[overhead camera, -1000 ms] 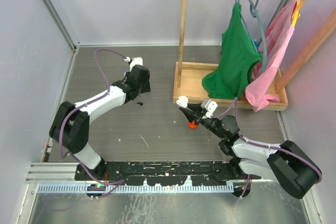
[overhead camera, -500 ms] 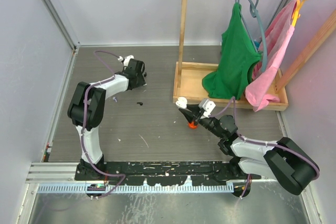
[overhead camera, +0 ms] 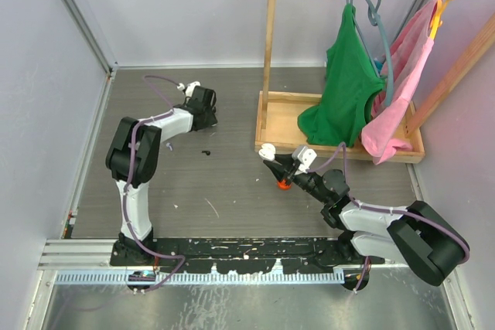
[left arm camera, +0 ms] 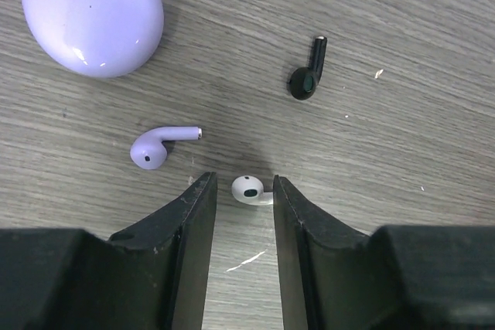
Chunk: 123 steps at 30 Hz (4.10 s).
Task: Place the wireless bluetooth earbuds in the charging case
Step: Pick up the earbud from the center of the board, then place the earbud in the charging case.
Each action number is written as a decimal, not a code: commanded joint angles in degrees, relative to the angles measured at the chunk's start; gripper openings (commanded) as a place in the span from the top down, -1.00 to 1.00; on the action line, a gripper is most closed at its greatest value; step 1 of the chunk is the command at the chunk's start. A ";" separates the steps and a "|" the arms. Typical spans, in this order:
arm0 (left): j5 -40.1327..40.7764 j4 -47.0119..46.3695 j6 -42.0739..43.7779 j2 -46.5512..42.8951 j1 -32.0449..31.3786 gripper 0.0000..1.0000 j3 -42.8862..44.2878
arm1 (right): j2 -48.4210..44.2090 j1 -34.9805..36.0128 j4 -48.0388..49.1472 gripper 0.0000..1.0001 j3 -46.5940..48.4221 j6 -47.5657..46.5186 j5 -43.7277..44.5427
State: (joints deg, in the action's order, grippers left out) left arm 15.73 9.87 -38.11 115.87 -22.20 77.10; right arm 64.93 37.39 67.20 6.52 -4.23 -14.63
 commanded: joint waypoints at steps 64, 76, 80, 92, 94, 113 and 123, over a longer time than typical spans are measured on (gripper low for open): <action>0.43 -9.89 68.32 -51.78 -40.05 0.71 -23.41 | -1.58 0.10 -1.88 0.98 4.07 3.35 -2.39; 1.69 -18.98 79.46 -47.34 -46.08 0.72 -24.11 | -1.54 0.12 -2.22 0.98 4.72 4.65 -3.60; 0.91 -20.72 81.34 -45.55 -46.91 0.72 -23.91 | -1.68 0.06 -2.33 0.98 4.73 4.81 -3.71; 3.14 -23.65 86.27 -40.07 -47.33 0.76 -23.90 | -2.16 0.14 -1.98 0.98 4.69 5.20 -4.67; 3.46 -23.94 86.48 -39.61 -47.33 0.77 -23.85 | -2.16 0.08 -1.69 0.98 4.63 5.27 -4.79; 5.24 -20.60 87.45 -40.73 -47.33 0.80 -25.38 | -2.34 0.14 -1.15 0.98 4.28 5.46 -4.27; 4.27 -18.19 89.50 -41.48 -47.66 0.78 -25.52 | -2.43 0.07 -0.65 0.98 4.08 5.55 -4.00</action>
State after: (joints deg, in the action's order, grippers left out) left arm 19.84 -8.14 50.43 76.44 -69.36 51.51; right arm 64.01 37.39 61.76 9.13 0.64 -18.74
